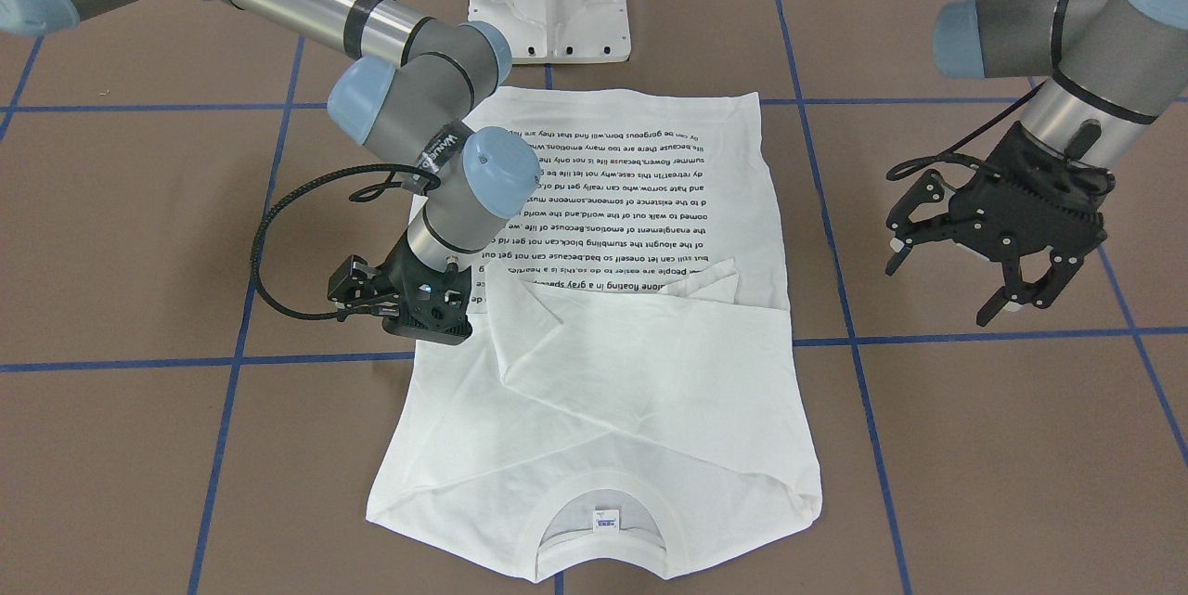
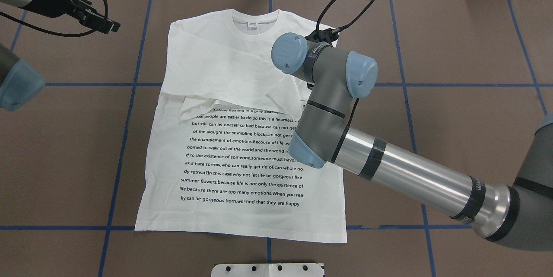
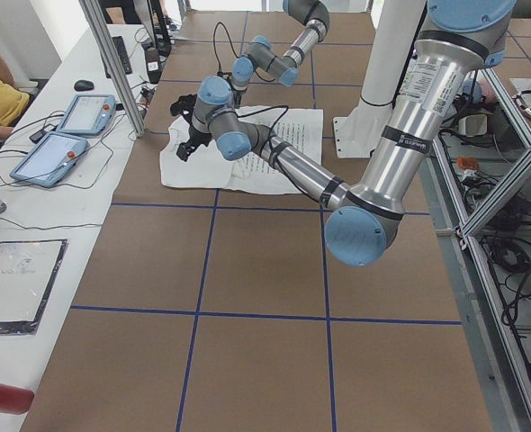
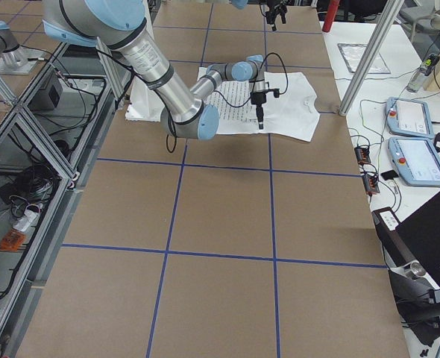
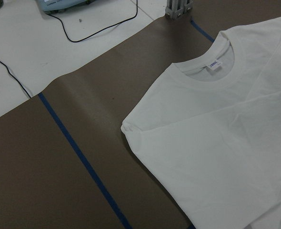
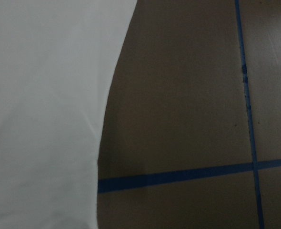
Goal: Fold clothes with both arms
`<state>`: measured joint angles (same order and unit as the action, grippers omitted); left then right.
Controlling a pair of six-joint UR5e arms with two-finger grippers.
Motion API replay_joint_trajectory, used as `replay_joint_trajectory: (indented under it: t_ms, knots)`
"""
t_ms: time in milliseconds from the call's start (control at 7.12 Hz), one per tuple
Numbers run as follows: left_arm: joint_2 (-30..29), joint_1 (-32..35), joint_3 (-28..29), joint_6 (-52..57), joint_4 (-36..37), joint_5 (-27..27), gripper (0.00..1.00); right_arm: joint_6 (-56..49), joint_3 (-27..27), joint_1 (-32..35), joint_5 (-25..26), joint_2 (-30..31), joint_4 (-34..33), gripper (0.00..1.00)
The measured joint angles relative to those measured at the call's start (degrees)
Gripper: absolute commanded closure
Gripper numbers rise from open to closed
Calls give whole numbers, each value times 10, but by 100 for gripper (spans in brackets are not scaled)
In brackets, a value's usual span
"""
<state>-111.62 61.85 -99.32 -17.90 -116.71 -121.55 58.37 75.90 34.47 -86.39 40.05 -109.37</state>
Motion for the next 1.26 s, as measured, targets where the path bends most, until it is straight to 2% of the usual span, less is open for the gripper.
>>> replay_joint_trajectory:
  t_ms: [281, 421, 562, 843, 983, 1264]
  knots:
    - [0, 0, 0, 0, 0, 0, 0, 38, 35, -2, -14, -14, 72, 1]
    - [0, 0, 0, -1, 0, 0, 0, 83, 25, -13, -19, -34, 112, 2]
    - [0, 1, 0, -1, 0, 0, 0, 125, -11, -27, -20, -71, 131, 5]
    - [0, 1, 0, -2, 0, 0, 0, 167, -96, -47, -15, -133, 142, 22]
    - [1, 1, 0, -2, 0, 0, 0, 171, -121, -53, -6, -141, 143, 28]
    - [2, 1, 0, -2, 0, 0, 0, 169, -154, -64, 27, -144, 144, 31]
